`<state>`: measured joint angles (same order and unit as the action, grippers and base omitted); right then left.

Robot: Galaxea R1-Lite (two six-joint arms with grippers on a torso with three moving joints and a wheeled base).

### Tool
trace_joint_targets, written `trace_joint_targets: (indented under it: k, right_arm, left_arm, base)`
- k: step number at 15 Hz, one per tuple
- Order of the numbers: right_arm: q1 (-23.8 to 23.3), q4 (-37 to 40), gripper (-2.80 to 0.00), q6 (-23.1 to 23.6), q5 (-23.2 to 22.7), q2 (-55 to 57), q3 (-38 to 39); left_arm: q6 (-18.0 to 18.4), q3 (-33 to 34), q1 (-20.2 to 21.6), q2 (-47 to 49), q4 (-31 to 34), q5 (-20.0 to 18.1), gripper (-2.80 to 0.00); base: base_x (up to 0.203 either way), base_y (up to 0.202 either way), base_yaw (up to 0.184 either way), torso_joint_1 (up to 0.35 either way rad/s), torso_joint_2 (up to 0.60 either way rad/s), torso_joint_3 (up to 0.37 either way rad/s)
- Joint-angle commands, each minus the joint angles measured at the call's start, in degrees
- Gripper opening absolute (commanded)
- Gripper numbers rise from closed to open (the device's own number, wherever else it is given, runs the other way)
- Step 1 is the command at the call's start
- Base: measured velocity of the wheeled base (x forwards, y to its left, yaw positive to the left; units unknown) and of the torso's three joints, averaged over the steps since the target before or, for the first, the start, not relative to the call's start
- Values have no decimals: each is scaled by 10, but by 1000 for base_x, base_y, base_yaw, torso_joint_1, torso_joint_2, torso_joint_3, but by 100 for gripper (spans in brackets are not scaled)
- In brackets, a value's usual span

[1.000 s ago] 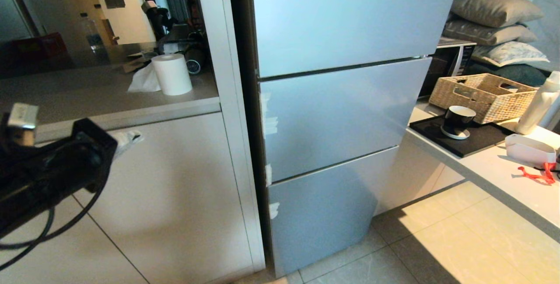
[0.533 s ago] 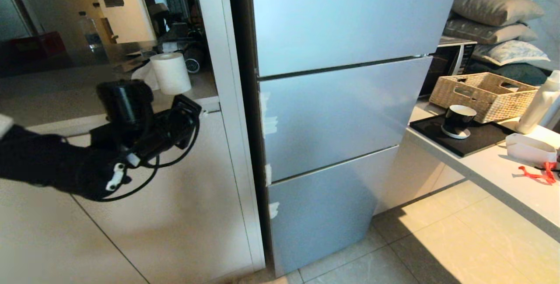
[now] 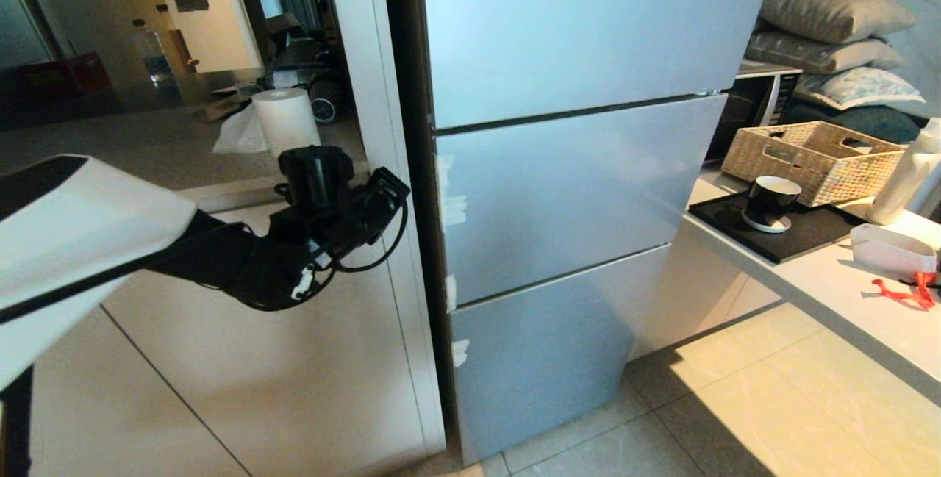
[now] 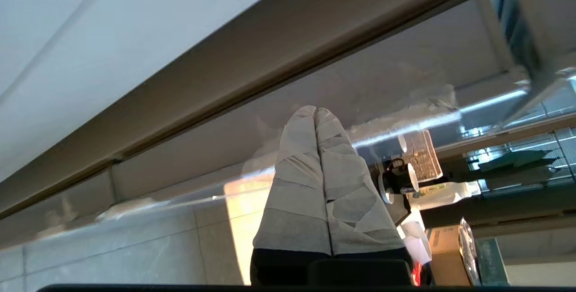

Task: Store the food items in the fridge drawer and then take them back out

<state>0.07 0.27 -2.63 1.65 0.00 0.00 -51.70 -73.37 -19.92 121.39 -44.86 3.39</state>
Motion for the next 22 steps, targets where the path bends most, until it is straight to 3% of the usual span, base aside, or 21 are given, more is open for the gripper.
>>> trace_joint_targets:
  k: [1, 6, 9, 11, 15, 17, 22]
  right_arm:
    - [0, 0, -280, 0, 0, 0, 0]
    - [0, 0, -280, 0, 0, 1, 0]
    - [0, 0, -280, 0, 0, 1, 0]
    - [0, 0, -280, 0, 0, 1, 0]
    - [0, 0, -280, 0, 0, 1, 0]
    - [0, 0, -280, 0, 0, 0, 0]
    - [0, 0, -280, 0, 0, 1, 0]
  left_arm:
    - [-1, -39, -7, 37, -5, 3, -280]
    - [6, -121, -14, 81, -7, 4, -280]
    - [6, -136, -15, 89, -7, 7, -280]
    - [8, -162, -17, 105, -7, 29, -280]
    - [18, -168, -27, 108, -8, 40, -280]
    - [19, -169, -52, 108, -8, 58, -280]
    - [18, -164, -58, 104, -8, 57, -280]
  base:
    - [0, 0, 0, 0, 0, 0]
    - [0, 0, 0, 0, 0, 0]
    - [0, 0, 0, 0, 0, 0]
    - [0, 0, 0, 0, 0, 0]
    - [0, 0, 0, 0, 0, 0]
    - [0, 0, 0, 0, 0, 0]
    - [0, 0, 0, 0, 0, 0]
